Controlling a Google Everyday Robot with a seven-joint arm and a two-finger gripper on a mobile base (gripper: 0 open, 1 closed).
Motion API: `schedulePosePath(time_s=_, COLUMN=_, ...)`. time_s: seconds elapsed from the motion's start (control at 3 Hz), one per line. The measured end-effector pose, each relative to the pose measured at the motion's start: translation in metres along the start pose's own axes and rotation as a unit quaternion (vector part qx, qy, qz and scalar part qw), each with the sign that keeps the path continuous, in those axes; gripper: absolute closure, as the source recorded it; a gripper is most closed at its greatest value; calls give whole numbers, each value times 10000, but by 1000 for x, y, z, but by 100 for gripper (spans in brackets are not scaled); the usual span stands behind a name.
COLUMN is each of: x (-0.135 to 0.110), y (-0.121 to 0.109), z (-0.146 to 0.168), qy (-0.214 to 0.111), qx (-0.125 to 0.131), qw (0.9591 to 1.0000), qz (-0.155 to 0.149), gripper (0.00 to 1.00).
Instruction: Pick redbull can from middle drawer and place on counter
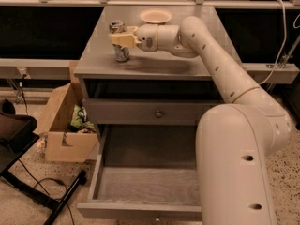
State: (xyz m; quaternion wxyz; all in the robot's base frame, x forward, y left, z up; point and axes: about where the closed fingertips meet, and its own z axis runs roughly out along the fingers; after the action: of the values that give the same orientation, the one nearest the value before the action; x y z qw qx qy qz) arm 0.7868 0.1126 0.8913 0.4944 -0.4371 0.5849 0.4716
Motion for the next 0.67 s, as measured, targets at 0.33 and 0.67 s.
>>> schedulePosePath(time_s=0.33, x=-7, y=1, z=0, qy=0, qx=0, qw=10000, qz=0, gripper=37)
schedulePosePath(time_s=0.67, x=-7, y=1, z=0, qy=0, qx=0, qw=10000, qz=0, gripper=13)
